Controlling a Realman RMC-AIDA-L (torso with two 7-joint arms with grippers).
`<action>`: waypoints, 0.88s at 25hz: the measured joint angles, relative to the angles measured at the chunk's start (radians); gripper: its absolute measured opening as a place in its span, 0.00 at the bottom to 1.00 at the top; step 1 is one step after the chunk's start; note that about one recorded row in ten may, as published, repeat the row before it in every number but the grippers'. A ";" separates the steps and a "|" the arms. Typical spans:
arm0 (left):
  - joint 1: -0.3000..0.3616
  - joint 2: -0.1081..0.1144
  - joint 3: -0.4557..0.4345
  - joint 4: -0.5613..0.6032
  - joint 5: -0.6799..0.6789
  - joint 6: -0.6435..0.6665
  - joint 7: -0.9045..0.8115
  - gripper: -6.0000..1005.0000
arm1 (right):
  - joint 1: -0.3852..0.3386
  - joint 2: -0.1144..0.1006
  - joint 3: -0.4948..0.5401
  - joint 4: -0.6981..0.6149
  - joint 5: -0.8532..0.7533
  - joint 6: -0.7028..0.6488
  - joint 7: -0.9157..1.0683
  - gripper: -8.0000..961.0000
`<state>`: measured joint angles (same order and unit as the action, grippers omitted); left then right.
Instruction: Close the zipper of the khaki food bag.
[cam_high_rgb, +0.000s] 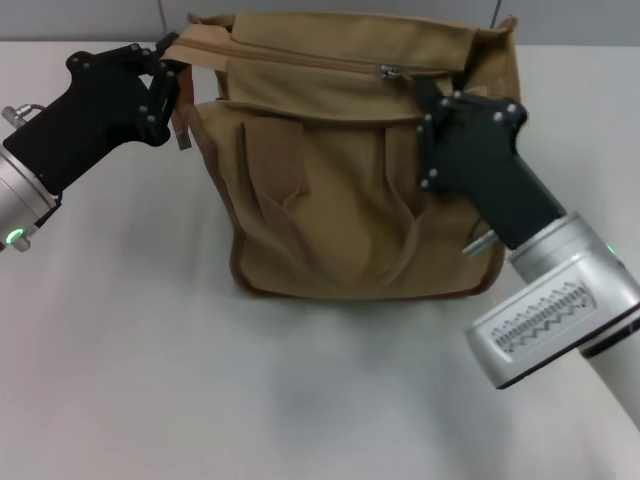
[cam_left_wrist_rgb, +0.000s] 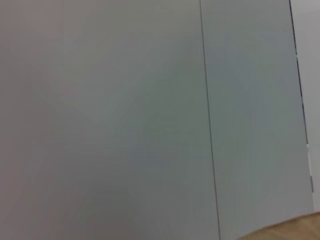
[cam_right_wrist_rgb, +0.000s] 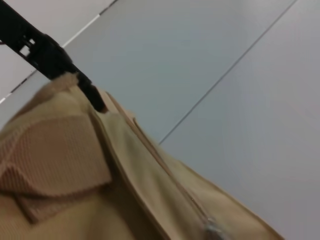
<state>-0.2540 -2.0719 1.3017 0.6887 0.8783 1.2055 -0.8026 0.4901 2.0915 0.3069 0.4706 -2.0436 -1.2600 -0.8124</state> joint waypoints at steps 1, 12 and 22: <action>0.000 0.000 -0.001 0.000 -0.001 -0.003 0.000 0.03 | -0.012 -0.002 0.006 -0.011 0.001 -0.001 0.019 0.01; -0.010 -0.001 0.002 -0.014 -0.004 -0.001 0.000 0.04 | -0.056 -0.004 0.013 -0.056 -0.004 -0.109 0.161 0.01; -0.029 -0.006 0.010 -0.007 -0.004 0.052 -0.009 0.03 | -0.062 -0.036 0.020 0.121 -0.022 -0.108 0.401 0.01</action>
<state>-0.2828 -2.0780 1.3116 0.6818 0.8742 1.2570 -0.8120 0.4280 2.0553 0.3268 0.5914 -2.0656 -1.3677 -0.4110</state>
